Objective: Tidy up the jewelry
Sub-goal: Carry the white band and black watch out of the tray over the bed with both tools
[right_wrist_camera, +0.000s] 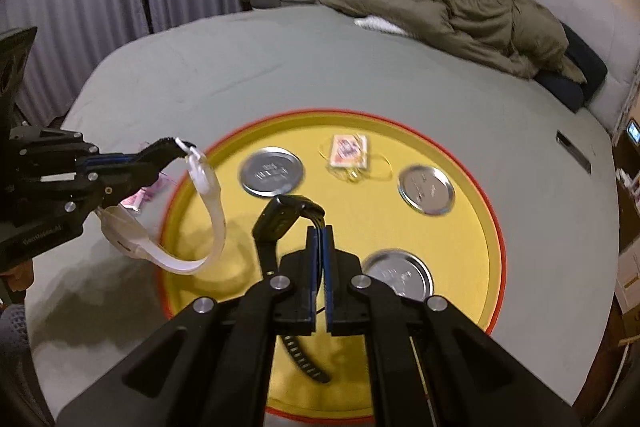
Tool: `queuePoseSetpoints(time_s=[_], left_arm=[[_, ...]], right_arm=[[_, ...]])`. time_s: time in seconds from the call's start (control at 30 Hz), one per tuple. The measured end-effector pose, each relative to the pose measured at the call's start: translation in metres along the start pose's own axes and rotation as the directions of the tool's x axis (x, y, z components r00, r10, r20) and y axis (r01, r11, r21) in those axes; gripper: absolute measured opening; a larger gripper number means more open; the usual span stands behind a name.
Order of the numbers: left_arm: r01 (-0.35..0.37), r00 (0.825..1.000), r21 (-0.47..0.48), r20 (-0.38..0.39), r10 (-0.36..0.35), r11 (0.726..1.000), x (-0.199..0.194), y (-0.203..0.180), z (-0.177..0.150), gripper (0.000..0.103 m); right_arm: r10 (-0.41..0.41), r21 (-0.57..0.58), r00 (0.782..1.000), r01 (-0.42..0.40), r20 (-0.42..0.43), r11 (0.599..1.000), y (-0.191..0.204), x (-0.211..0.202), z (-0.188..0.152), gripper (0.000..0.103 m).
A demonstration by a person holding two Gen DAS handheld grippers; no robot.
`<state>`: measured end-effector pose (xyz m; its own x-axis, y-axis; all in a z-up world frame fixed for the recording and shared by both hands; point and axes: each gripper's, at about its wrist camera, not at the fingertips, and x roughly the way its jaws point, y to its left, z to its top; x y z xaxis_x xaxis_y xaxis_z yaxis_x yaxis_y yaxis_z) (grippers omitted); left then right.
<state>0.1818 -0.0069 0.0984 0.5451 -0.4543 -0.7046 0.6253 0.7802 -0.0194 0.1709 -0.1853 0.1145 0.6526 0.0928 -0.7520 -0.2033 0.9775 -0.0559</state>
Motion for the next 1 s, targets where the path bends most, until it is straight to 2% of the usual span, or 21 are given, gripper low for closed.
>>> queuePoseSetpoints(time_s=[0.23,0.43,0.77,1.0], left_arm=[[-0.025,0.999,-0.047,0.025,0.026,0.999,-0.048,0.027,-0.021,0.006],[-0.074,0.997,-0.045,0.003,0.074,0.996,-0.078,0.042,-0.05,0.006],[-0.112,0.991,-0.091,-0.081,0.105,0.99,-0.092,0.072,-0.121,0.006],[-0.137,0.982,-0.153,-0.151,0.114,0.979,-0.075,0.091,-0.15,0.006]], right_arm=[[0.084,-0.034,0.994,-0.081,0.074,0.996,0.041,-0.032,0.017,0.004],[0.185,-0.069,0.978,-0.18,0.093,0.981,0.083,-0.043,0.021,0.004],[0.316,-0.101,0.948,-0.312,0.026,0.945,0.145,-0.026,-0.007,0.004],[0.325,-0.041,0.943,-0.329,-0.069,0.944,0.151,0.015,-0.026,0.004]])
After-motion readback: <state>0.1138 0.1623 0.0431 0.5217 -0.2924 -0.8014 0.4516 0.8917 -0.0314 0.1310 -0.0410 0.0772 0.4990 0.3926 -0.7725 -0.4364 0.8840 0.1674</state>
